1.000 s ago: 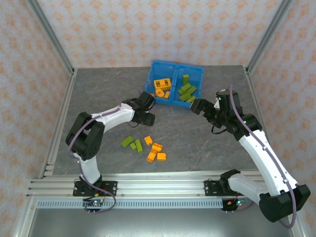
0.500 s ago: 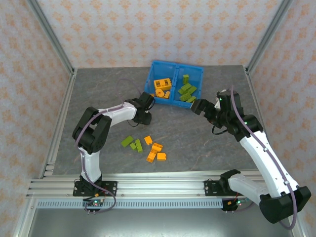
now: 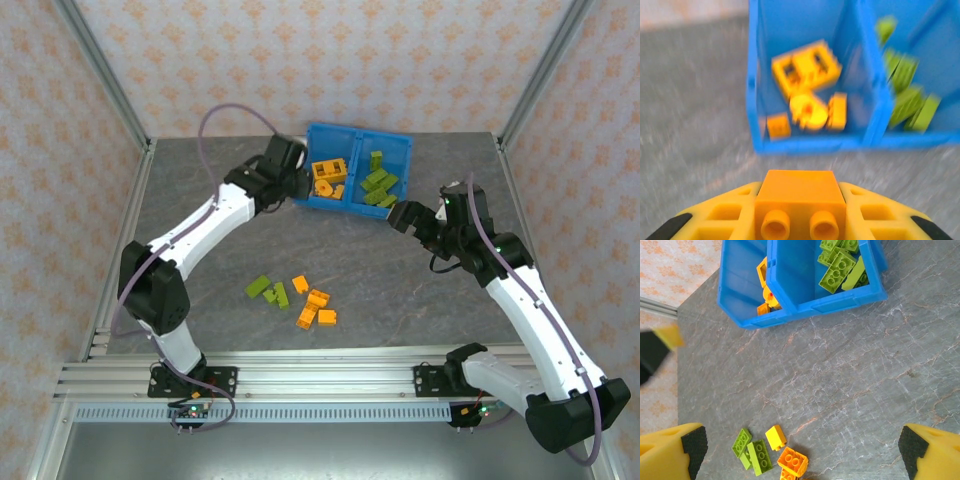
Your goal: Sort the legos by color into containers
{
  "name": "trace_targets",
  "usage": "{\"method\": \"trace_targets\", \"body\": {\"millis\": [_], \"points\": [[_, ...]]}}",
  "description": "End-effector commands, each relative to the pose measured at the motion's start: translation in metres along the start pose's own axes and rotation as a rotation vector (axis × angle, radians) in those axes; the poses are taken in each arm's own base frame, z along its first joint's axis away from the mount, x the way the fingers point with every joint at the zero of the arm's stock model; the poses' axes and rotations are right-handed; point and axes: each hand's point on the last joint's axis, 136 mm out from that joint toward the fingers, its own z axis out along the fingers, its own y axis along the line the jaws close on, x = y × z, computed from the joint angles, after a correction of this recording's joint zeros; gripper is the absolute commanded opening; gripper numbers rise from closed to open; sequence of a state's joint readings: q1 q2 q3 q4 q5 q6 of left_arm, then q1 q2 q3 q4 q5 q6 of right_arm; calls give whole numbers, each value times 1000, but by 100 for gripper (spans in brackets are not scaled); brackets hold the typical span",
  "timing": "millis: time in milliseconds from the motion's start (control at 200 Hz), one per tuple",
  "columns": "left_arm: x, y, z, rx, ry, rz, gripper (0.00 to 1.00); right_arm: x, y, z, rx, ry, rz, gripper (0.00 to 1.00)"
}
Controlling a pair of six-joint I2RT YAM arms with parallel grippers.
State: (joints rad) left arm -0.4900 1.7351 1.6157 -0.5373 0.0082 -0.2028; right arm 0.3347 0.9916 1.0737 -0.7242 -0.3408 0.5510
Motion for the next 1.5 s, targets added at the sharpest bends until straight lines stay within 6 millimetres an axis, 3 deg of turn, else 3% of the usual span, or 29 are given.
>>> {"method": "trace_targets", "body": {"millis": [0, 65, 85, 190, 470, 631, 771, 961, 1126, 1186, 1296, 1356, 1386, 1496], "points": [[-27, 5, 12, -64, -45, 45, 31, -3, -2, -5, 10, -25, 14, 99], [-51, -1, 23, -65, -89, 45, 31, -3, -2, -7, 11, -25, 17, 99], [-50, -3, 38, -69, -77, 51, 31, -3, -2, -8, 12, -26, 18, 99], [-74, -11, 71, -71, -108, 55, 30, -3, -5, -14, 23, -35, 24, 99], [-82, -4, 160, -86, -79, 54, 33, 4, -19, -45, 65, -82, 47, 99], [-82, 10, 191, -102, -111, 29, 40, 9, -24, -54, 72, -85, 51, 99], [-96, 19, 194, -117, -174, -15, 51, 9, -24, -54, 77, -81, 51, 99], [-125, 8, 155, -44, -220, -68, 62, 8, -22, -53, 65, -80, 60, 99], [-144, -14, 85, 102, -203, -171, 66, 17, -18, -46, 34, -35, 14, 99], [-151, -24, 50, 163, -217, -181, 67, 23, -13, -41, 2, -5, -17, 99], [-146, -28, -10, 195, -233, -153, 70, 35, -2, -30, -49, 59, -87, 99], [-130, -20, -35, 172, -221, -130, 71, 43, 6, -21, -61, 97, -135, 99], [-129, -15, -62, 165, -245, -127, 72, 47, 10, -16, -66, 116, -160, 99], [-75, 16, -100, 64, -182, -114, 74, 62, 28, 5, -58, 184, -245, 99]]}}
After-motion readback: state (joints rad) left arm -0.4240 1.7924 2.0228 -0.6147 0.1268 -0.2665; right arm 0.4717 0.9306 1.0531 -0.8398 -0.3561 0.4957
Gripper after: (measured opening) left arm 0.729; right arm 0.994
